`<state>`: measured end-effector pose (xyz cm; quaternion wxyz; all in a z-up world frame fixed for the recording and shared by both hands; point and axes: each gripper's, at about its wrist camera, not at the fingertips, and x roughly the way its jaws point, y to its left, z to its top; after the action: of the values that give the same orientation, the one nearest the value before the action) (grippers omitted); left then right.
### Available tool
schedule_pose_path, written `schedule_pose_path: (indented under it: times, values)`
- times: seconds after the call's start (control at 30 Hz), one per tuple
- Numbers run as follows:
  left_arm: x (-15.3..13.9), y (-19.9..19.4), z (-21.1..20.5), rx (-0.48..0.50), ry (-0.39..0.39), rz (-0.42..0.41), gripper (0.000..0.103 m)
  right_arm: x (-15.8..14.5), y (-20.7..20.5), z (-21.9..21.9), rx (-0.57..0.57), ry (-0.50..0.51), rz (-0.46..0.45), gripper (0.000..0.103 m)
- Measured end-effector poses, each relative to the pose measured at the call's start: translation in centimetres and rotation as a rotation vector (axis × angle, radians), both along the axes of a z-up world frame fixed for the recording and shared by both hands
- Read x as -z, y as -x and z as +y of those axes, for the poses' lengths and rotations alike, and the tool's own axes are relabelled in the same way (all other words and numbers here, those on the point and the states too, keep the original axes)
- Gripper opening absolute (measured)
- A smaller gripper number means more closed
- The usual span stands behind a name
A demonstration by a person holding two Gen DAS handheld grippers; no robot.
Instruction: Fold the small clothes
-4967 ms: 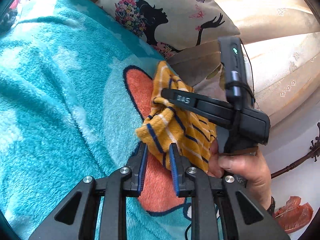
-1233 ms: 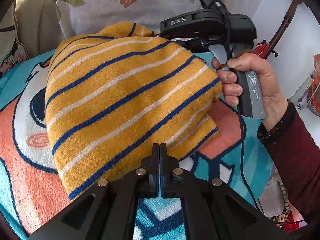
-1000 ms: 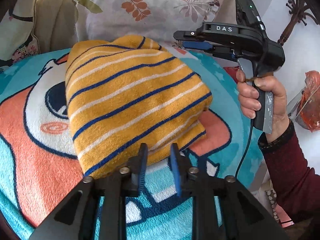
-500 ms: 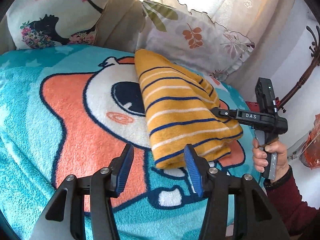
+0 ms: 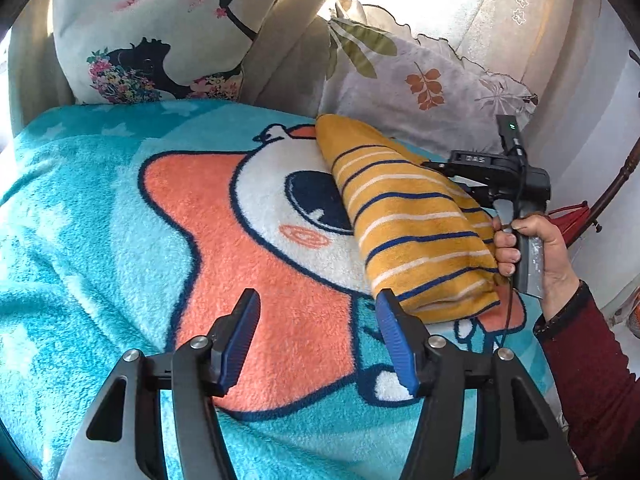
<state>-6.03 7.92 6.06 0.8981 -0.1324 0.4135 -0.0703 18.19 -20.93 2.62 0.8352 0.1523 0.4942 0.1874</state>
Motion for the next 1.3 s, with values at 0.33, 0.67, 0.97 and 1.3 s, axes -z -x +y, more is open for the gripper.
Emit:
schedule_pose_path:
  times: [0.33,0.67,0.97,1.3]
  values:
    - [1.1,-4.6,0.4,0.046,0.14,0.017,0.068,-3.3,6.6,-7.6,0.05,-0.113,-0.032,0.081]
    - [5.9,-13.5,-5.1,0.183,0.335,0.179,0.051,2.7,2.9,-5.2,0.025,-0.301,0.083,0.067]
    - [3.1,-9.5,-5.9,0.111,0.068,0.163,0.044,0.5,5.0,-5.4,0.054,-0.101,0.012,0.055]
    - [2.3,-5.1,-5.4,0.02,-0.049,0.096,0.054,-3.4,10.9,-6.6,0.064,-0.032,-0.127,0.067]
